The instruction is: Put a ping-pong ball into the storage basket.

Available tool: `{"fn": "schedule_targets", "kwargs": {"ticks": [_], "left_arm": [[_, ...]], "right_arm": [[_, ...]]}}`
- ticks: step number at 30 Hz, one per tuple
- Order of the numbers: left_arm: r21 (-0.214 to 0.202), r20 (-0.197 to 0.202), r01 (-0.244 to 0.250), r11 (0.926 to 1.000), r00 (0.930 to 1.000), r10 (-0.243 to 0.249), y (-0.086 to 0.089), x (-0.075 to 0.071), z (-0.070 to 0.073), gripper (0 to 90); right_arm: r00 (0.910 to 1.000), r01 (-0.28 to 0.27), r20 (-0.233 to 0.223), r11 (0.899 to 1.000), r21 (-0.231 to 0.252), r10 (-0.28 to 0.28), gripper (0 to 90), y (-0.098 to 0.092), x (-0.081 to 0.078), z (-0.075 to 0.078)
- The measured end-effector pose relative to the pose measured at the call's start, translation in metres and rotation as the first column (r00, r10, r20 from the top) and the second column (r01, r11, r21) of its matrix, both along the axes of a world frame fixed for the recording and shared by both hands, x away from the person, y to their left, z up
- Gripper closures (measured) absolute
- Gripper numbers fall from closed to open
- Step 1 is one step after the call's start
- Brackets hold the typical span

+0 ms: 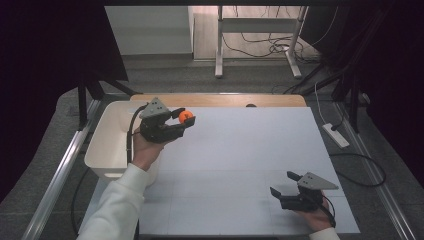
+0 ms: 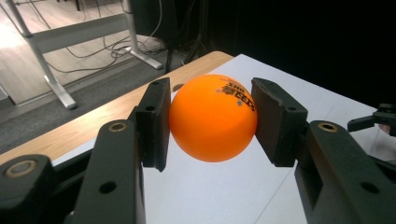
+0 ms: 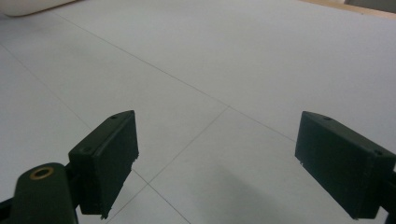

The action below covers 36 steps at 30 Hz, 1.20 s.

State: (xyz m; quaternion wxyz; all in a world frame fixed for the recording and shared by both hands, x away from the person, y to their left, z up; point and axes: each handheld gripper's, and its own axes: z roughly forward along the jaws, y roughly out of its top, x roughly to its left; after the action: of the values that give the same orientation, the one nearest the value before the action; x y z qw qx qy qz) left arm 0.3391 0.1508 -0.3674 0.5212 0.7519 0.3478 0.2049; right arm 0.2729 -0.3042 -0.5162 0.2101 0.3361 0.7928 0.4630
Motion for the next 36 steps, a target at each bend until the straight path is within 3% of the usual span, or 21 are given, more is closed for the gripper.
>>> {"fn": "schedule_targets", "kwargs": {"ticks": [21, 36], "left_arm": [[0.006, -0.013, -0.096, 0.9954, 0.9953, 0.096, 0.031, 0.005, 0.001, 50.2], [-0.009, -0.029, -0.173, 0.9849, 0.9846, 0.173, 0.051, 0.014, -0.002, 50.3]], "right_arm": [[1.0000, -0.002, 0.002, 1.000, 0.005, 0.002, 12.8, 0.000, 0.000, 0.000], [1.0000, -0.001, -0.001, 1.000, 0.004, 0.001, 12.8, 0.000, 0.000, 0.000]]}}
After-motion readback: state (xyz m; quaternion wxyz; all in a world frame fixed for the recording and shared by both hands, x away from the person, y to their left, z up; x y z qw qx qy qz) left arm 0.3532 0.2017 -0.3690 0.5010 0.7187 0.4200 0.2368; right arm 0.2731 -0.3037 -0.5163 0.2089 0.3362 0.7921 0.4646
